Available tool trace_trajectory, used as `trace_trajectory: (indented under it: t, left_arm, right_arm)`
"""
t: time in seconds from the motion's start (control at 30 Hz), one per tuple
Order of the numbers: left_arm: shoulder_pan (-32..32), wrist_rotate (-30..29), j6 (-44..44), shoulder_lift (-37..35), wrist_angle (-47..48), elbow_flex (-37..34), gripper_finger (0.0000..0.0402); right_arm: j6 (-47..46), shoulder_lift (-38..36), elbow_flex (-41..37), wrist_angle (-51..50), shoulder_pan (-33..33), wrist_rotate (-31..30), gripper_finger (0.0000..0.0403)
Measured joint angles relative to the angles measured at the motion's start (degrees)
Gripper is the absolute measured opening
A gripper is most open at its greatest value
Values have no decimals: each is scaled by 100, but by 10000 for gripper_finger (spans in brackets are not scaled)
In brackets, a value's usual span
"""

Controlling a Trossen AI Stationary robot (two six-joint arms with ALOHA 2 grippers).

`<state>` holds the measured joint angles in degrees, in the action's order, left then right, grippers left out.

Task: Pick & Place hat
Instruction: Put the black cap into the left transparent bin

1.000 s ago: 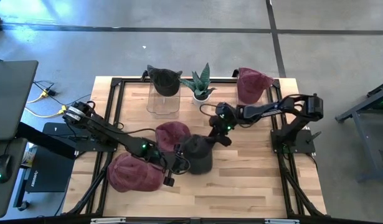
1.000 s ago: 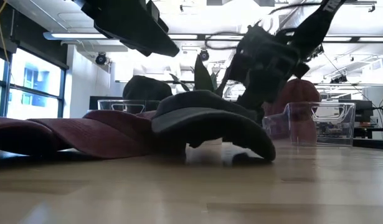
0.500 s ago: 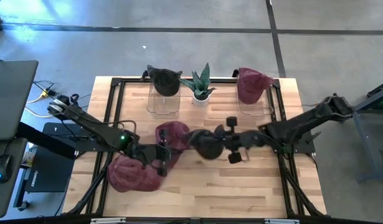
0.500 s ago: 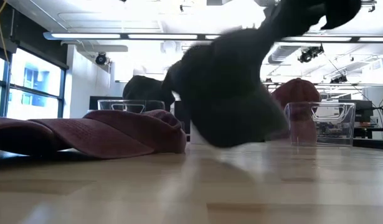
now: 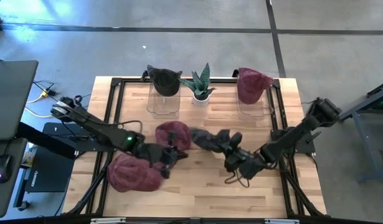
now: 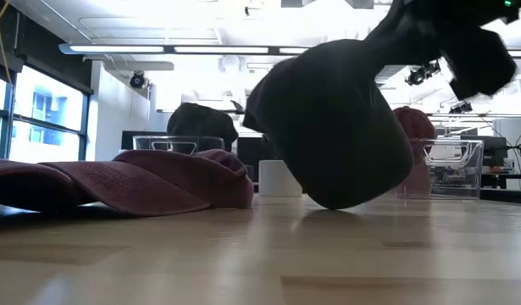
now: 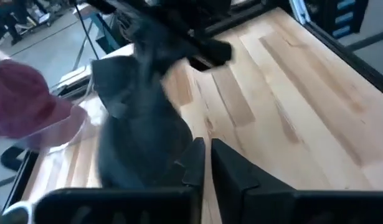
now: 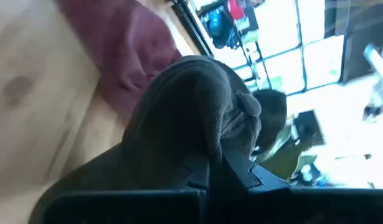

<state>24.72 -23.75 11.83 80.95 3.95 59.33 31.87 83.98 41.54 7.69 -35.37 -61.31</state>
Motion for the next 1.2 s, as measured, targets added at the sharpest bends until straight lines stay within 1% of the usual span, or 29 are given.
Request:
trace_trajectory:
  t: [0.1,0.2,0.33,0.4,0.5,0.57,0.63,0.7,0.77,0.83,0.9,1.03,1.07,1.1,1.2]
  left_arm:
    - [-291,432,141,247,-656,4,66]
    - [-641,723,143,578,-1150,4,123]
    - [-1114,1264,121,947,-1697,2,202]
    - [-1294,1523,-17,1066,-1837,7,233]
    - [-1516,1910,-447,1216,-1680,4,261]
    - [-1647,2503,-683,1378,-1680,4,266]
    - [-1725,3275,-882,1451,-1620,-5,262]
    - [-1741,3966,-1036,1499,-1771,5,248]
    - [-1716,4334,-1165,1560,-1772,9,225]
    - [-1668,4438,-1291,1626,-1740,2,192]
    - [-1642,4342,-1322,1661,-1736,2,148]
    - [-1647,4353,-1320,1663,-1746,2,39]
    - [-1647,4367,-1316,1663,-1742,2,20]
    - [-1647,4358,-1313,1663,-1736,2,12]
    - [-1644,4144,-1038,1571,-1593,-1,18]
  right_arm:
    - [389,304,0,518,-165,-185,6]
    - [642,459,0,894,-257,-206,12]
    - [848,507,0,1062,-307,-204,10]
    - [864,507,0,1064,-324,-202,7]
    - [868,507,0,1094,-333,-190,6]
    - [862,507,0,1095,-333,-155,11]
    - [866,507,0,1110,-333,-152,15]
    - [866,507,0,1112,-333,-162,15]
    - [866,507,0,1112,-333,-175,13]
    - [822,507,0,1116,-337,-165,10]
    - [738,507,0,1136,-334,-174,10]
    - [293,507,0,1270,-333,-166,20]
    - [127,507,0,1299,-337,-119,25]
    - [-11,507,0,1316,-344,-65,32]
    - [-462,436,0,1309,-397,157,61]
